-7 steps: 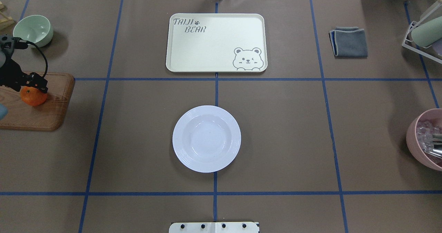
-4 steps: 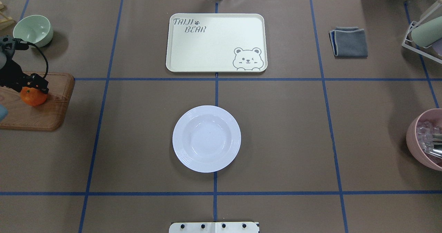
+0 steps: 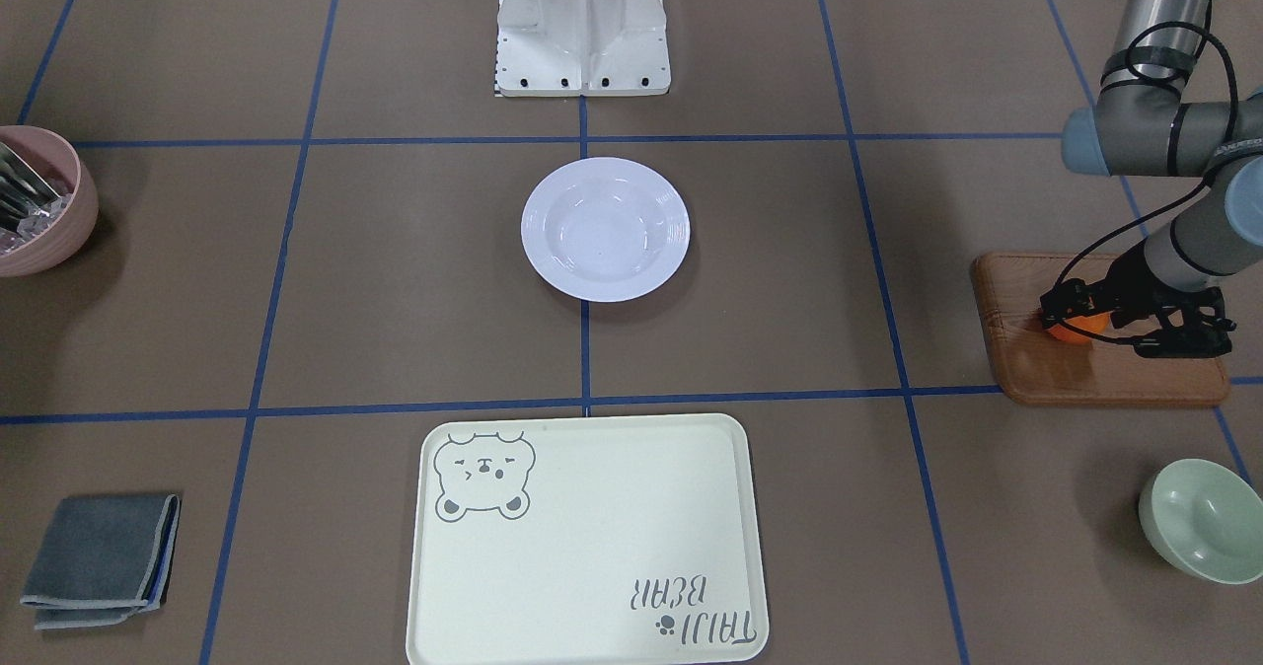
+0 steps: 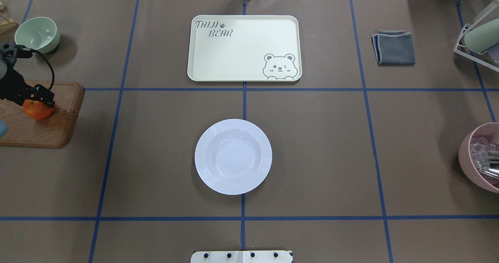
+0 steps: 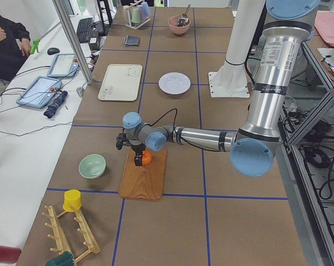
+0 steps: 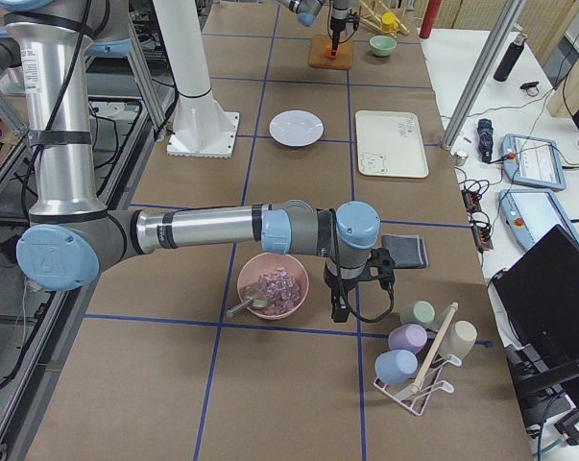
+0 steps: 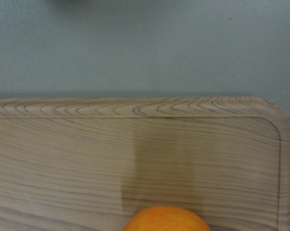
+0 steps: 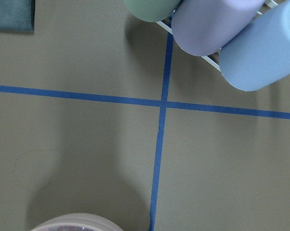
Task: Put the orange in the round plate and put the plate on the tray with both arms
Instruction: 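Lower the left gripper onto the orange on the wooden board and grasp it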
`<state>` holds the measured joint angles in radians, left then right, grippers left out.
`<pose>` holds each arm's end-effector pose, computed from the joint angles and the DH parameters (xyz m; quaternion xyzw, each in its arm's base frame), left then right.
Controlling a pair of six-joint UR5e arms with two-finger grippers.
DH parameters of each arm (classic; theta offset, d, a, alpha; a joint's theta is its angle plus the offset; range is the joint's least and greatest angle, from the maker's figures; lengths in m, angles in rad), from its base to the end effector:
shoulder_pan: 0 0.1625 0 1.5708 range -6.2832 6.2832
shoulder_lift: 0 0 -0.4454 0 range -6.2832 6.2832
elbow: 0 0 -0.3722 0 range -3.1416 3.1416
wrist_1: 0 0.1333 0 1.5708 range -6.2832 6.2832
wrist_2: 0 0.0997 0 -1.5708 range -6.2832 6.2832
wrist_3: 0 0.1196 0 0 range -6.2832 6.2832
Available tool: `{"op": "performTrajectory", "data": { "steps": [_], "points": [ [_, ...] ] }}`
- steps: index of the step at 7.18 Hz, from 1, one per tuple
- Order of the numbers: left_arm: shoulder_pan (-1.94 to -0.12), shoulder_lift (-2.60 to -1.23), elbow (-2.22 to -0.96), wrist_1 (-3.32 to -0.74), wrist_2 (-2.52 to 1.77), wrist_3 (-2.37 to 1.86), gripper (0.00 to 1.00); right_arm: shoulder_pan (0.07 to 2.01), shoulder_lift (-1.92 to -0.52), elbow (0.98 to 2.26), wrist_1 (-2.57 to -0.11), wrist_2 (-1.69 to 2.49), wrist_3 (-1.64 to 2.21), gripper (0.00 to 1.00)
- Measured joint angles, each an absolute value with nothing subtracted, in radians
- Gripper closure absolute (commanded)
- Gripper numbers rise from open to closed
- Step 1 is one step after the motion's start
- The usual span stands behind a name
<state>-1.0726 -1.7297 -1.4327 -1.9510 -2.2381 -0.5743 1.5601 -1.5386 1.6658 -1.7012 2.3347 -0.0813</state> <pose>0.2208 -0.5300 0.6421 -0.0022 0.3720 0.0300 0.9277 0.0454 -0.4835 0.6471 0.0117 -0.3726 -0.0421 0.9270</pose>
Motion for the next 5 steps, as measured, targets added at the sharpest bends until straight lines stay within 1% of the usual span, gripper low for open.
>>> {"op": "performTrajectory", "data": {
  "steps": [1, 2, 3, 4, 5],
  "points": [
    [-1.071, -1.727, -1.436, -1.950, -2.247, -0.574, 0.29, 1.560, -1.539, 1.666, -1.701, 2.335, -0.081, 0.00],
    [-1.070, -1.721, -1.440, -1.948, -2.259, -0.574, 0.59, 1.560, -1.539, 1.666, -1.701, 2.335, -0.081, 0.00],
    [-1.069, -1.713, -1.448, -1.947, -2.265, -0.573, 0.82, 1.560, -1.538, 1.666, -1.701, 2.335, -0.081, 0.00],
    [-1.069, -1.703, -1.461, -1.945, -2.268, -0.572, 0.97, 1.560, -1.538, 1.666, -1.701, 2.335, -0.081, 0.00],
    [-1.071, -1.685, -1.490, -1.943, -2.271, -0.571, 1.00, 1.560, -1.537, 1.666, -1.701, 2.335, -0.081, 0.00]
  ]
}}
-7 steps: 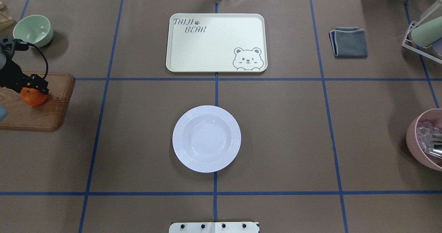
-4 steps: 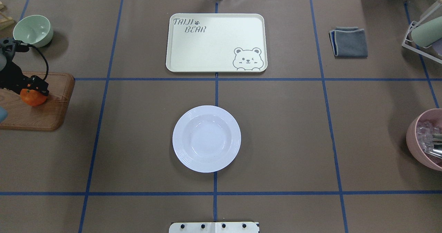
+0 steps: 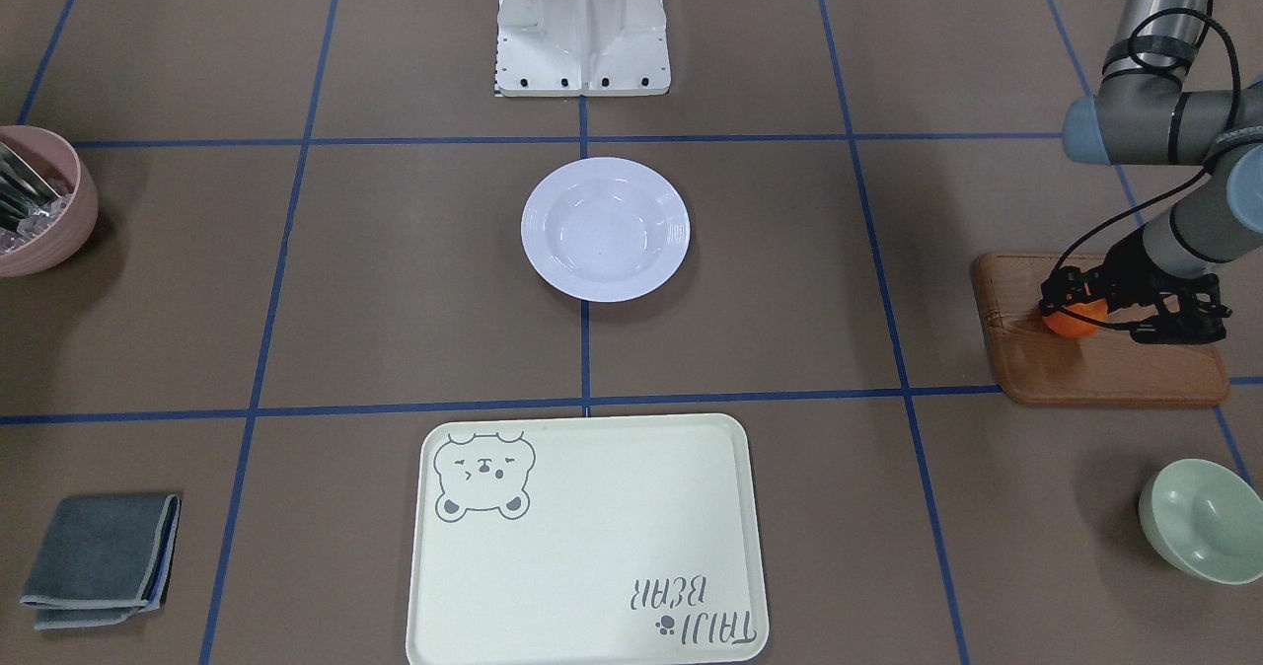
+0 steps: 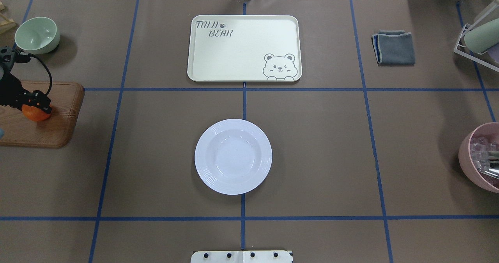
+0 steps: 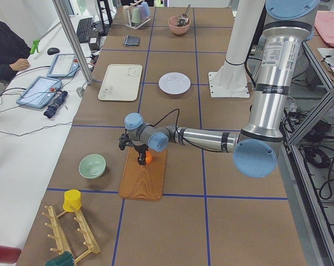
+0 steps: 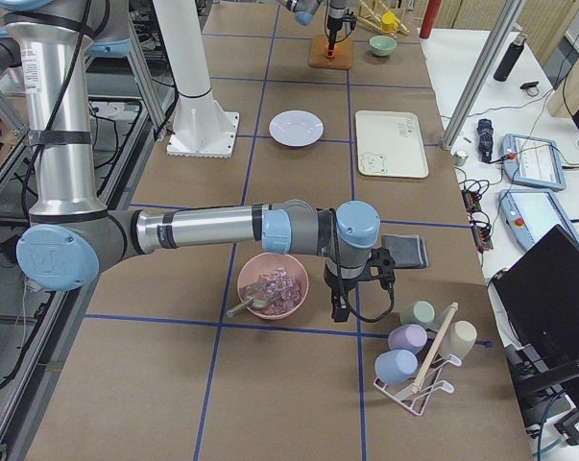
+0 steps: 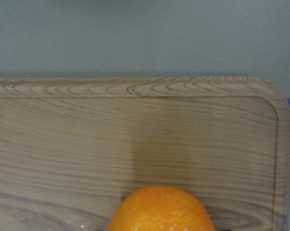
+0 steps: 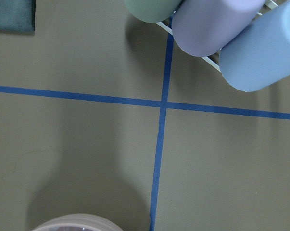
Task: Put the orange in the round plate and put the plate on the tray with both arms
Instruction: 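Lower the left gripper onto the orange on the wooden board and grasp it, then carry the orange with the left gripper and lower it onto the white plate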
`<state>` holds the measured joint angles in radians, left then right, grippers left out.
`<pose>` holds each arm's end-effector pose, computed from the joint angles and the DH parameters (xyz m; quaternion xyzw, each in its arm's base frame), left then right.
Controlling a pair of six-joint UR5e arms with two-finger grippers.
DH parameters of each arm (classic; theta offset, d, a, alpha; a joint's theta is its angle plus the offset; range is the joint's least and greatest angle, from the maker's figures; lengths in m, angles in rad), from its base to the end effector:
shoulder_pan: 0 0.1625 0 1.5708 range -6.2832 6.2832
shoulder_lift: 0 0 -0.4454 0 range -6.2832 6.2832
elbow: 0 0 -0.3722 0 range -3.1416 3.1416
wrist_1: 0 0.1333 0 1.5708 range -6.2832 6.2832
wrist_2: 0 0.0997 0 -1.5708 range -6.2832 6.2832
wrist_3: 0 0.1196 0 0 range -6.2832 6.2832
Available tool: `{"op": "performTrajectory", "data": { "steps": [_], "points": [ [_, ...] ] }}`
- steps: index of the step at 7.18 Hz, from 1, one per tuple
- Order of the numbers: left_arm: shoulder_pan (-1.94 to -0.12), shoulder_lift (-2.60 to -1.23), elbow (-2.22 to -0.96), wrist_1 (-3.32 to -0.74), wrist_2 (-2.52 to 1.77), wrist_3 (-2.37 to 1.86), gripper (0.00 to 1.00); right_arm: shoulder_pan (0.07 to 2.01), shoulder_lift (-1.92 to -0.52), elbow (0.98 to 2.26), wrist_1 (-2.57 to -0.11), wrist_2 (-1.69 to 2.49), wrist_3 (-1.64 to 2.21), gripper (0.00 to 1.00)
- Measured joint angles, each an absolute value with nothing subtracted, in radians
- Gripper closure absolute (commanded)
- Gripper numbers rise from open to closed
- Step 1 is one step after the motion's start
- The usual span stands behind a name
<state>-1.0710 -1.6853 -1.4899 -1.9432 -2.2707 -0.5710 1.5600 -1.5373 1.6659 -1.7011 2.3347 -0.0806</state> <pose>0.2145 -0.5102 0.6371 -0.0084 0.3854 0.0363 0.9220 0.0453 -0.4841 0.6465 0.0122 -0.3725 -0.0421 0.9270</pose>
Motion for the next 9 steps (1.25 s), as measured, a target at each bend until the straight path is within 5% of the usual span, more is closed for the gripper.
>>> {"op": "performTrajectory", "data": {
  "steps": [4, 9],
  "points": [
    [-1.076, -1.689, -1.661, -1.792, -2.284, -0.576, 1.00, 1.560, -1.536, 1.672, -1.702, 2.337, -0.080, 0.00],
    [-0.929, -2.093, -1.682, -1.544, -2.281, -0.959, 1.00, 1.562, -1.532, 1.693, -1.706, 2.346, -0.082, 0.00]
  ]
}}
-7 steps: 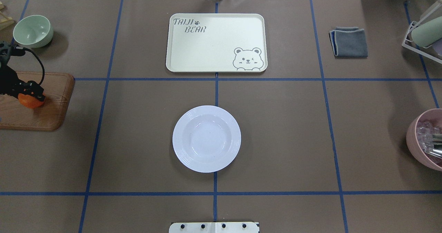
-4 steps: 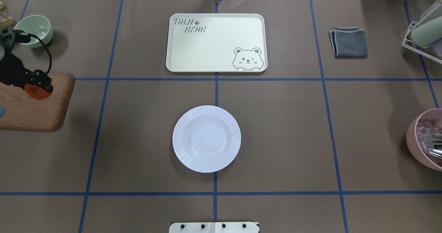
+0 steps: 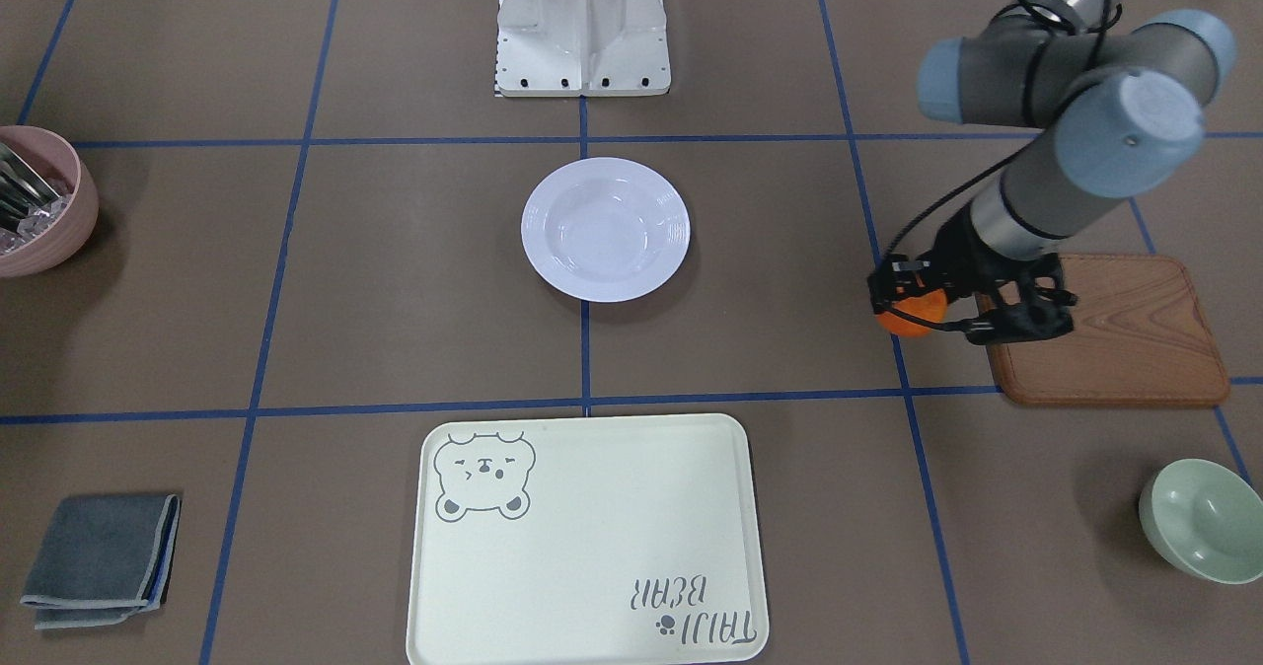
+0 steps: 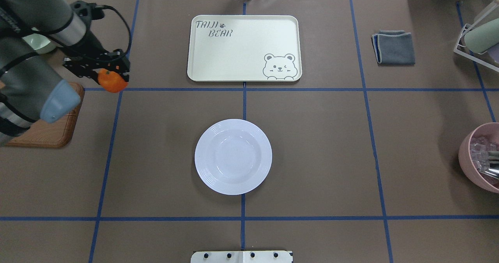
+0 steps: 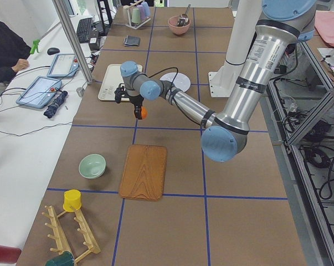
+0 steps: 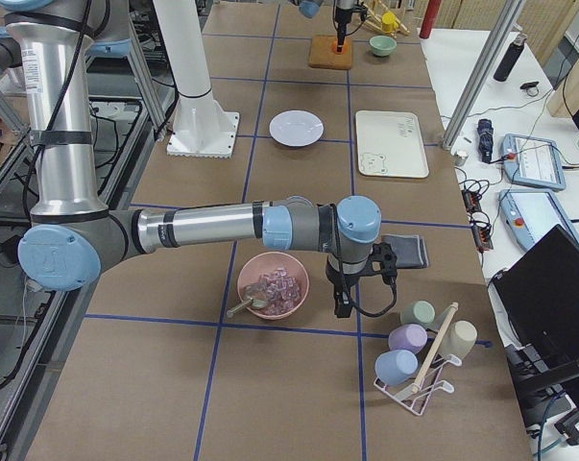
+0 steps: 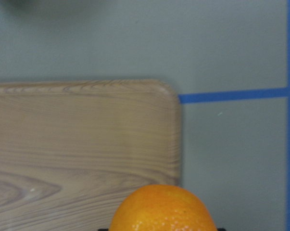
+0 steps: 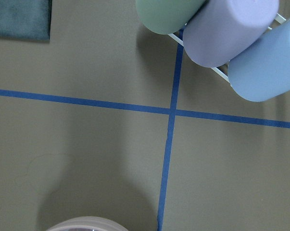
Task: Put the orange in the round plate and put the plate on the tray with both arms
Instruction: 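Carry the orange with the left gripper and lower it onto the white plate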
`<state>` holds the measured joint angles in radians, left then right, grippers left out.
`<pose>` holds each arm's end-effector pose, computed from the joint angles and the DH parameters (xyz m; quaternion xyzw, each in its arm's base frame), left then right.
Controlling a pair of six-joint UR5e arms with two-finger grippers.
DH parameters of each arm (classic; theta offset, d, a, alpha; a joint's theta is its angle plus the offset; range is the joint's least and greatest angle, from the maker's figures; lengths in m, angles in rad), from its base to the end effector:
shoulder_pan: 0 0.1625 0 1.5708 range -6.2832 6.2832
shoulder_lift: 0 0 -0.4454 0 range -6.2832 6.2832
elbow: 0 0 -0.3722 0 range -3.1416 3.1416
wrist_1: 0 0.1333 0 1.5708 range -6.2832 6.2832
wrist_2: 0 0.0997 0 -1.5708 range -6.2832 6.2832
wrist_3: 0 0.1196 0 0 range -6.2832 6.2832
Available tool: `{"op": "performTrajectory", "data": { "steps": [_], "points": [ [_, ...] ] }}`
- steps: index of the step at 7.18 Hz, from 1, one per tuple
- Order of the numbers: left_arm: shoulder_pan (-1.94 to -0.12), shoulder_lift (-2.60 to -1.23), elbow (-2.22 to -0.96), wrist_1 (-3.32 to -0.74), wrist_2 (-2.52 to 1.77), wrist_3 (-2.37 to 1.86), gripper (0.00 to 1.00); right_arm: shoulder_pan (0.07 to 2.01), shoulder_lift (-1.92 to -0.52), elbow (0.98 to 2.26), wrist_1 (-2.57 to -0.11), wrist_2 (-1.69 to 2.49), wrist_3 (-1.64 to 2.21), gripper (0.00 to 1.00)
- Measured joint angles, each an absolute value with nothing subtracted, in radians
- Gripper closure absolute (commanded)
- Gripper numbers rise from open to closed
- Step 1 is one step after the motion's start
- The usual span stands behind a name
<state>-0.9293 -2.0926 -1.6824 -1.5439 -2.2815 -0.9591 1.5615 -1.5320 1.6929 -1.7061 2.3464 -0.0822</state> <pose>0.3480 -0.5583 0.3460 -0.0433 0.4322 -0.0389 0.8999 0.0450 -0.4870 0.6308 0.0256 -0.3774 -0.0472 0.9245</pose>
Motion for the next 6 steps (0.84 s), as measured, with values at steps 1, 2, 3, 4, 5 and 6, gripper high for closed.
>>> {"op": "performTrajectory", "data": {
  "steps": [1, 2, 3, 4, 5, 6],
  "points": [
    [-0.883, -2.163, -1.680, -1.534, -2.281, -1.055, 1.00, 1.560, -1.532, 1.698, -1.708, 2.344, -0.082, 0.00],
    [-0.835, -2.219, -1.678, -1.530, -2.280, -1.128, 1.00, 1.555, -1.531, 1.703, -1.708, 2.340, -0.083, 0.00],
    [-0.781, -2.265, -1.676, -1.529, -2.260, -1.182, 1.00, 1.548, -1.521, 1.712, -1.709, 2.337, -0.083, 0.00],
    [-0.726, -2.311, -1.667, -1.528, -2.223, -1.222, 1.00, 1.541, -1.504, 1.720, -1.709, 2.338, -0.083, 0.00],
    [-0.662, -2.361, -1.632, -1.530, -2.182, -1.260, 1.00, 1.536, -1.502, 1.724, -1.707, 2.347, -0.083, 0.00],
    [-0.600, -2.392, -1.591, -1.535, -2.133, -1.283, 1.00, 1.535, -1.510, 1.725, -1.703, 2.356, -0.084, 0.00]
  ]
}}
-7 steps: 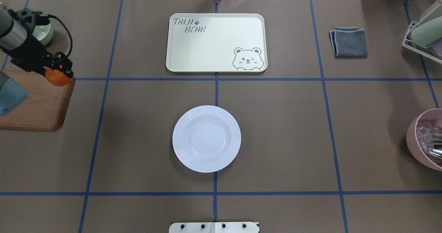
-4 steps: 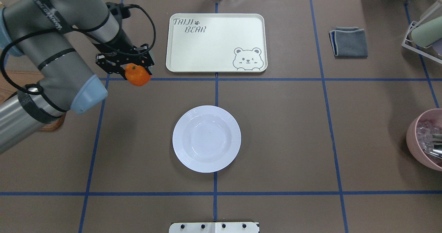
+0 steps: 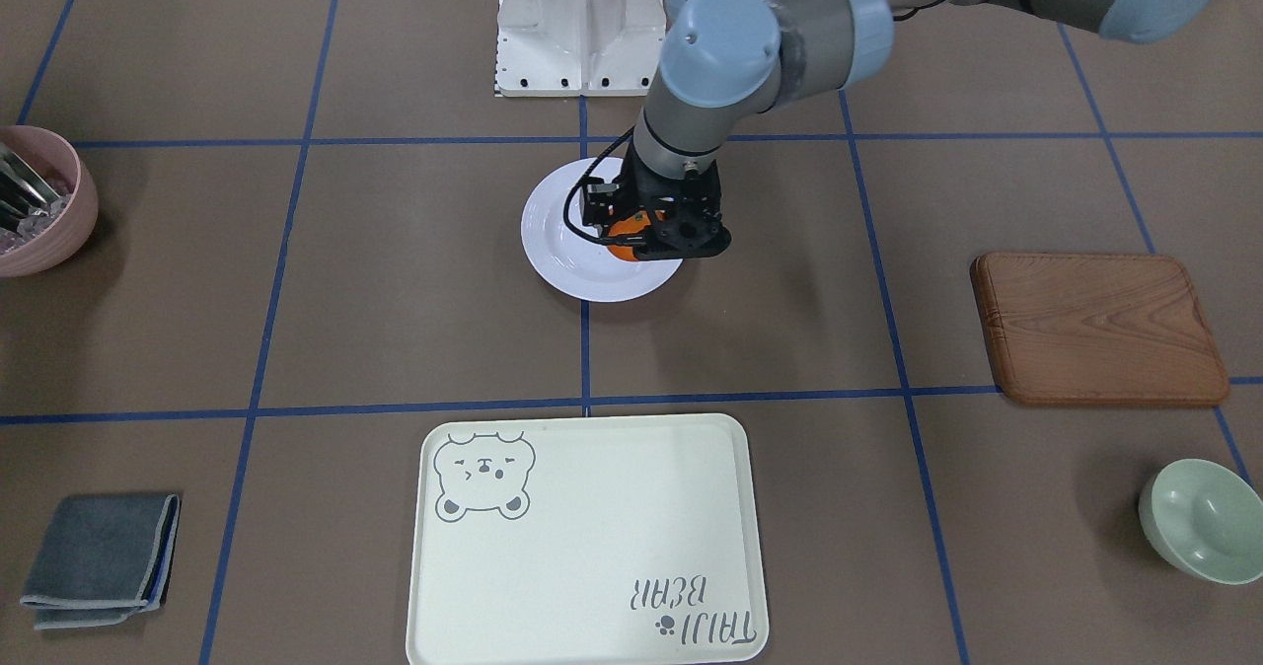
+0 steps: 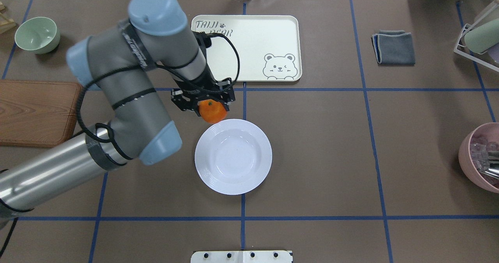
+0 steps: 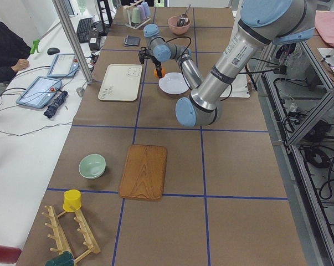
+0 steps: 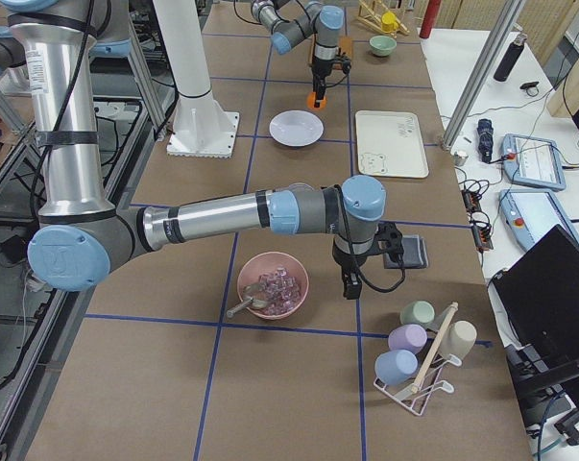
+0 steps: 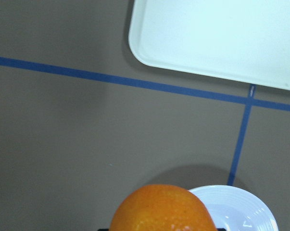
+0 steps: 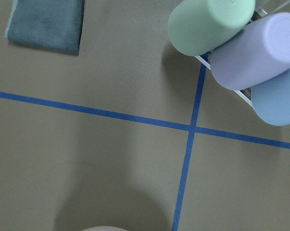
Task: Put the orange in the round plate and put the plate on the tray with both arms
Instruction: 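Carry the orange with the left gripper and lower it onto the white plate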
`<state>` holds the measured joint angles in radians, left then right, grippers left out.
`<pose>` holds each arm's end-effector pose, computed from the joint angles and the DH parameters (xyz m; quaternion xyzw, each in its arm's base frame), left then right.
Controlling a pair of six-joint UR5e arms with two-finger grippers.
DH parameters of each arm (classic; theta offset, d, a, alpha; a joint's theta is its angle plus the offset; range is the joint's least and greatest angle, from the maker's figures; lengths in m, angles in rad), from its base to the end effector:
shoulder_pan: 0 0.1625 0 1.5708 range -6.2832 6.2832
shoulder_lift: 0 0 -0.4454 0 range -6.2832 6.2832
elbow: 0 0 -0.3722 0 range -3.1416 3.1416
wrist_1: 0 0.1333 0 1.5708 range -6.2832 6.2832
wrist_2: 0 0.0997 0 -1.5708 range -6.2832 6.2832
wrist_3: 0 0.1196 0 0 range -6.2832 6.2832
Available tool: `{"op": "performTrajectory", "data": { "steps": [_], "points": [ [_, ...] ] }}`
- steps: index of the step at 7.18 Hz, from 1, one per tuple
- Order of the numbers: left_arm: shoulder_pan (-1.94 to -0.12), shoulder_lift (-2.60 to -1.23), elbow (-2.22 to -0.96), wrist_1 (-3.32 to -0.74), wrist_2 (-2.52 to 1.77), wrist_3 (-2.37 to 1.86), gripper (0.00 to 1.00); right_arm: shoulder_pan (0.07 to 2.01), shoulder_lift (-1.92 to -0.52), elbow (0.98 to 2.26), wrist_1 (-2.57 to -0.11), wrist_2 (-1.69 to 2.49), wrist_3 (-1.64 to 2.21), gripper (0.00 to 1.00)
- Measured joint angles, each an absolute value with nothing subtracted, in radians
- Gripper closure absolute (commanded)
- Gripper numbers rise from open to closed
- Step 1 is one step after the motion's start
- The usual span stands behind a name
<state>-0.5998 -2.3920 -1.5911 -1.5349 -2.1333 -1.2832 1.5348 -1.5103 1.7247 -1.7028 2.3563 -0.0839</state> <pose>0.5518 -0.4616 0.1866 -0.0690 0.4497 -0.0299 0.8900 0.0308 -0.4984 0.6040 0.0472 -0.3814 -0.0710 0.9205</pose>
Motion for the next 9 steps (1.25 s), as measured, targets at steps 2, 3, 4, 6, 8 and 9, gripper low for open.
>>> {"op": "performTrajectory", "data": {
  "steps": [2, 3, 4, 6, 8, 9],
  "points": [
    [-0.519, -2.399, -1.558, -1.540, -2.072, -1.297, 1.00, 1.534, -1.513, 1.726, -1.700, 2.370, -0.082, 0.00],
    [-0.499, -2.398, -1.546, -1.542, -2.065, -1.302, 1.00, 1.534, -1.512, 1.727, -1.701, 2.372, -0.081, 0.00],
    [-0.486, -2.395, -1.540, -1.543, -2.063, -1.309, 1.00, 1.533, -1.511, 1.730, -1.703, 2.378, -0.080, 0.00],
    [-0.472, -2.390, -1.519, -1.563, -2.062, -1.313, 0.84, 1.532, -1.510, 1.738, -1.704, 2.413, -0.070, 0.00],
    [-0.472, -2.385, -1.492, -1.604, -2.061, -1.317, 0.68, 1.524, -1.510, 1.750, -1.702, 2.442, -0.026, 0.00],
    [-0.478, -2.375, -1.486, -1.611, -2.060, -1.316, 0.08, 1.518, -1.509, 1.758, -1.701, 2.450, -0.016, 0.00]
  ]
}}
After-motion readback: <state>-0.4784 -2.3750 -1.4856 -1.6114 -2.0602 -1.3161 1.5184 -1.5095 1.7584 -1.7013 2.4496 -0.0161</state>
